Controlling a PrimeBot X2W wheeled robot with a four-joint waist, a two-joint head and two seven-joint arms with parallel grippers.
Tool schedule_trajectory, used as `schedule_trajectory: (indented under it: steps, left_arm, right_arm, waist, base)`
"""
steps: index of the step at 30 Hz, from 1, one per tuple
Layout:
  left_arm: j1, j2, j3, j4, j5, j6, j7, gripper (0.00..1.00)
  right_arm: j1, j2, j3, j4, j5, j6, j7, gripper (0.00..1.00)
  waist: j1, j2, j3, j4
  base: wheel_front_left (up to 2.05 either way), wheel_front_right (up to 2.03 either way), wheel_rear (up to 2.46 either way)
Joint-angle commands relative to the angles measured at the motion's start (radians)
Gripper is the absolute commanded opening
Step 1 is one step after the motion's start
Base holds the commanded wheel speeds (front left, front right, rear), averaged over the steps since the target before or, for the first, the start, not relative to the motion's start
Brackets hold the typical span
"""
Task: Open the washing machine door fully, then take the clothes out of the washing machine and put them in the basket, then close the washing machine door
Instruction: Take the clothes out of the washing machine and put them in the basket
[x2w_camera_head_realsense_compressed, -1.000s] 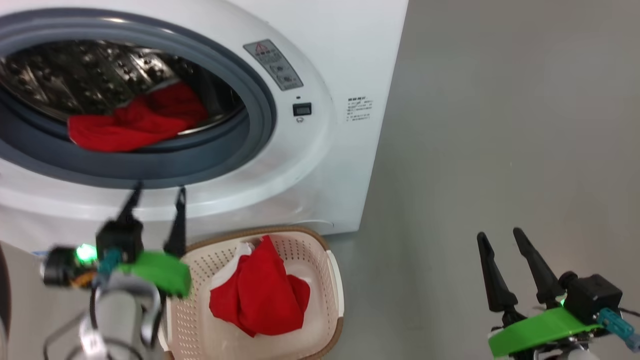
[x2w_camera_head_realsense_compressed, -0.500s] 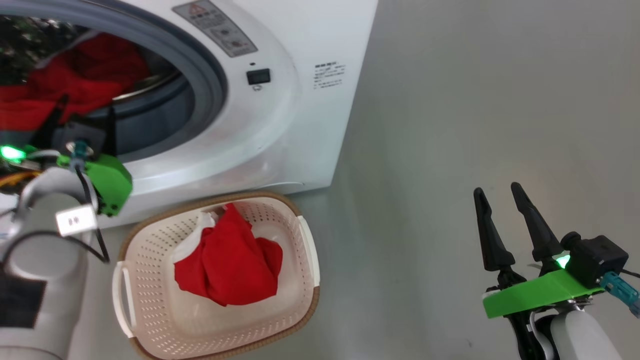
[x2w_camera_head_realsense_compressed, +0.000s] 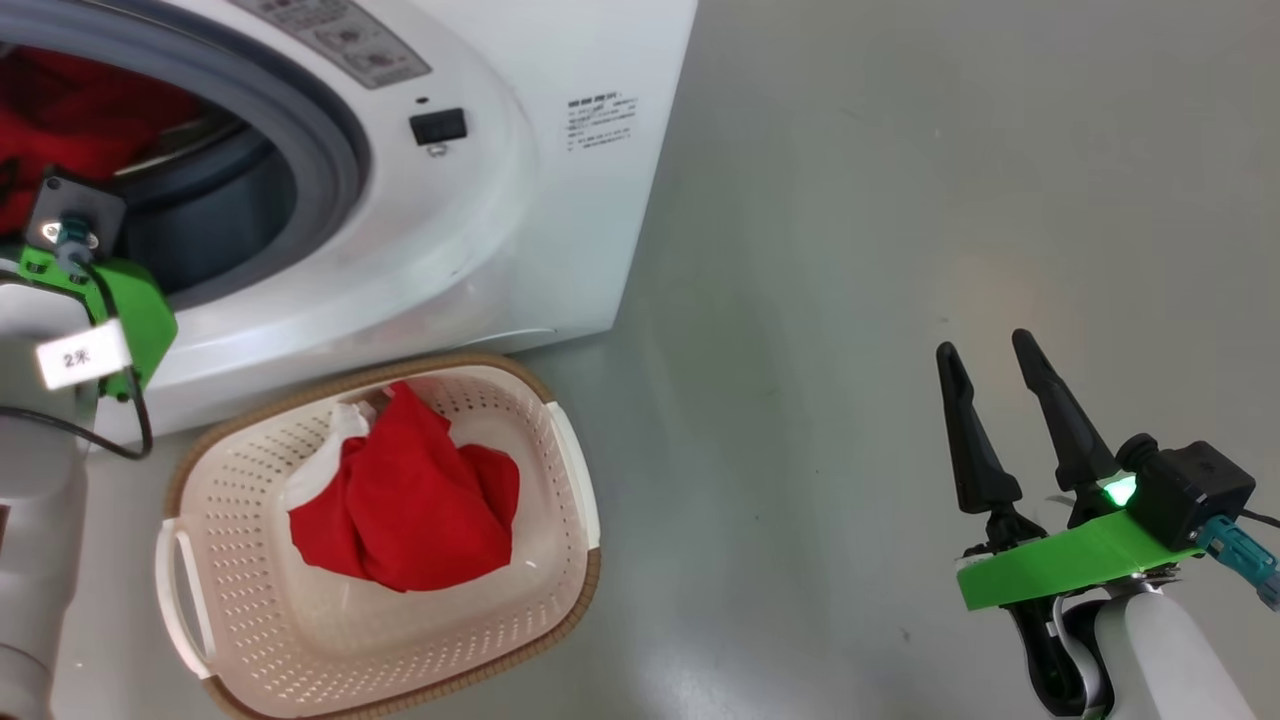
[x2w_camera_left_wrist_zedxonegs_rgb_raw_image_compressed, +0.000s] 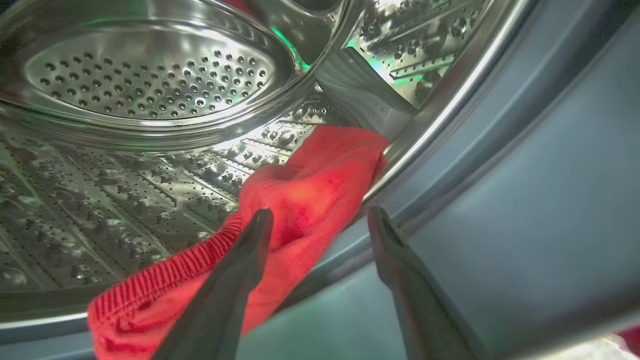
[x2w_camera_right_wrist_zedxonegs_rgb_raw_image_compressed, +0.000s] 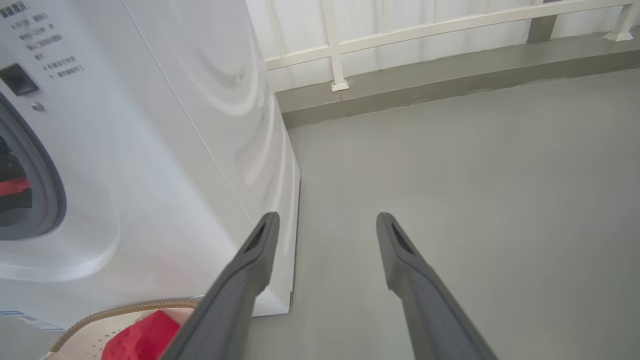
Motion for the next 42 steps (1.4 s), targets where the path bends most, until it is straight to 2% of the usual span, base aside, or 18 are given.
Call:
schedule_trajectory:
  steps: [1,14,15,16,18,19,20,27,34,42]
  left_arm:
    - [-0.027,0.062,0.008,-0.008,0.01,0.011,0.007,1.0]
    - [-0.048,0.09,-0.009,0.006,-0.003,0.039,0.033,1.0]
    - [-0.049,0.09,-0.01,0.006,-0.005,0.041,0.033,0.82]
    - [-0.051,0.089,-0.01,0.006,-0.008,0.043,0.032,0.49]
    - [-0.051,0.089,-0.012,0.007,-0.012,0.046,0.03,0.23]
    - [-0.052,0.09,-0.011,0.007,-0.016,0.048,0.029,0.03]
    - [-0.052,0.09,-0.012,0.008,-0.019,0.049,0.027,0.0]
    - [-0.048,0.084,-0.011,0.009,-0.044,0.047,0.001,0.0]
    - [0.012,0.011,0.097,-0.03,-0.197,0.031,-0.065,0.0]
    - [0.187,-0.067,0.238,-0.343,-0.361,0.005,-0.068,0.0]
  right_arm:
    - [-0.009,0.0,0.027,-0.024,0.011,0.006,-0.006,1.0]
    - [-0.017,0.0,0.029,-0.025,0.01,0.006,-0.006,1.0]
    - [-0.018,0.0,0.029,-0.025,0.01,0.006,-0.006,1.0]
    - [-0.018,0.0,0.03,-0.024,0.01,0.006,-0.006,1.0]
    - [-0.02,0.0,0.032,-0.023,0.01,0.006,-0.006,1.0]
    - [-0.02,0.0,0.032,-0.023,0.01,0.006,-0.006,1.0]
    - [-0.021,0.0,0.033,-0.023,0.01,0.006,-0.006,1.0]
    - [-0.013,0.0,0.027,-0.023,0.008,0.006,-0.006,1.0]
    - [0.014,0.0,0.018,-0.012,-0.003,0.006,-0.006,1.0]
    - [0.042,0.0,0.006,-0.005,-0.022,0.006,-0.006,1.0]
  waist:
    - [0.0,0.0,0.012,-0.007]
    - [0.0,0.0,0.027,-0.01]
    - [0.0,0.0,0.028,-0.01]
    - [0.0,0.0,0.028,-0.009]
    - [0.0,0.0,0.027,-0.009]
    - [0.0,0.0,0.026,-0.009]
    - [0.0,0.0,0.025,-0.009]
    - [0.0,0.0,0.015,-0.003]
    - [0.0,0.0,-0.049,0.036]
    - [0.0,0.0,-0.106,0.077]
  base:
    - [0.0,0.0,0.0]
    - [0.0,0.0,0.0]
    - [0.0,0.0,0.0]
    - [0.0,0.0,0.0]
    - [0.0,0.0,0.0]
    - [0.0,0.0,0.0]
    - [0.0,0.0,0.0]
    - [0.0,0.0,0.0]
    - [0.0,0.0,0.0]
    - [0.0,0.0,0.0]
